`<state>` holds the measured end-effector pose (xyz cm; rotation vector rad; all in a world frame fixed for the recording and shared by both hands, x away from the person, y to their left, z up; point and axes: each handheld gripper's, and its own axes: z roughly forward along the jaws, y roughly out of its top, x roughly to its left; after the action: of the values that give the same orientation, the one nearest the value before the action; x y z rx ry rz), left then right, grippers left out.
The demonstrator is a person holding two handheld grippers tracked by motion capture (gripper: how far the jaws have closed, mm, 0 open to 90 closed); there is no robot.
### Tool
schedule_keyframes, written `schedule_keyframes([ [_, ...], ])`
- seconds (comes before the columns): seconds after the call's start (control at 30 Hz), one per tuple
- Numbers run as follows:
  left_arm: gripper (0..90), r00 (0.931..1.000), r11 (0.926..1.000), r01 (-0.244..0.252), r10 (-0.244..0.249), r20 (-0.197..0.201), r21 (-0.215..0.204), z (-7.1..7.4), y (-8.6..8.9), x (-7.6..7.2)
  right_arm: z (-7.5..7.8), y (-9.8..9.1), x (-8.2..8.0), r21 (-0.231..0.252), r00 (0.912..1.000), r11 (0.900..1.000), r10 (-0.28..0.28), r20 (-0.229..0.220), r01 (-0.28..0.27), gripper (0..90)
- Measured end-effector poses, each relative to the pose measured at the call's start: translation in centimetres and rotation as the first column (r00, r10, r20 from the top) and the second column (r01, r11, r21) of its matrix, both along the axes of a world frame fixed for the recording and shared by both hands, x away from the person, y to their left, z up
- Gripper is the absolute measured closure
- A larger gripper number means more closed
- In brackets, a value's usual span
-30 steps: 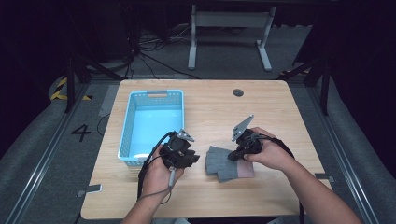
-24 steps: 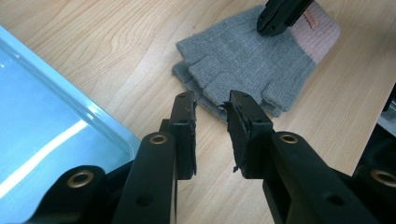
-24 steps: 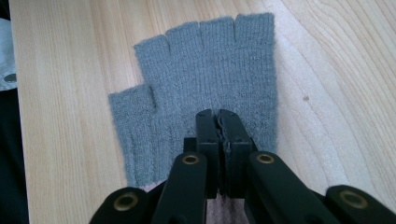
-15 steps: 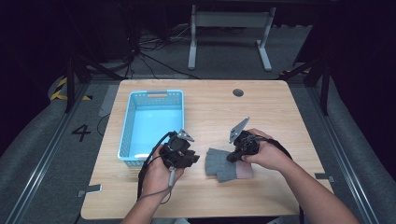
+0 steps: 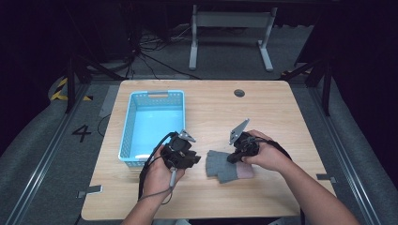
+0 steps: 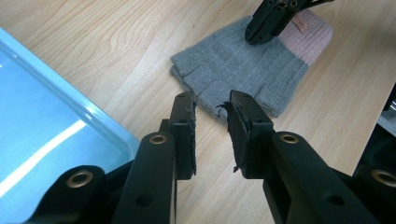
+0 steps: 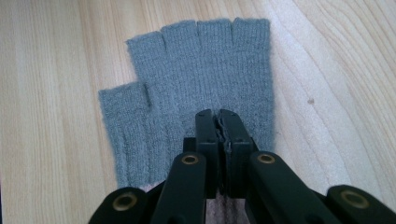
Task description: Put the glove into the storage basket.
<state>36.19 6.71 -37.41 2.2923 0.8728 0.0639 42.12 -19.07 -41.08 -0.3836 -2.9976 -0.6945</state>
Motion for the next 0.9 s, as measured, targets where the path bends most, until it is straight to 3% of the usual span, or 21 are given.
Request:
schedule_keyframes([
  [0.53, 71.8, 0.9999, 0.9999, 0.012, -0.012, -0.001, -0.004, 0.0, -0.5, 0.2, 0.7, 0.0, -0.8, 0.028, 0.9993, 0.9989, 0.037, 0.011, -0.037, 88.2],
  [0.67, 71.5, 0.9999, 0.9998, 0.017, -0.017, 0.001, -0.007, 0.1, -0.7, 0.3, 0.4, 0.0, -0.6, 0.018, 0.9994, 0.9996, 0.023, 0.024, -0.024, 85.7],
  [0.9, 71.2, 0.9994, 0.9994, 0.033, -0.033, 0.004, -0.012, 0.2, -1.1, 0.6, 1.2, -1.2, -0.7, 0.101, 0.9960, 0.9940, -0.049, 0.075, 0.041, 73.8],
])
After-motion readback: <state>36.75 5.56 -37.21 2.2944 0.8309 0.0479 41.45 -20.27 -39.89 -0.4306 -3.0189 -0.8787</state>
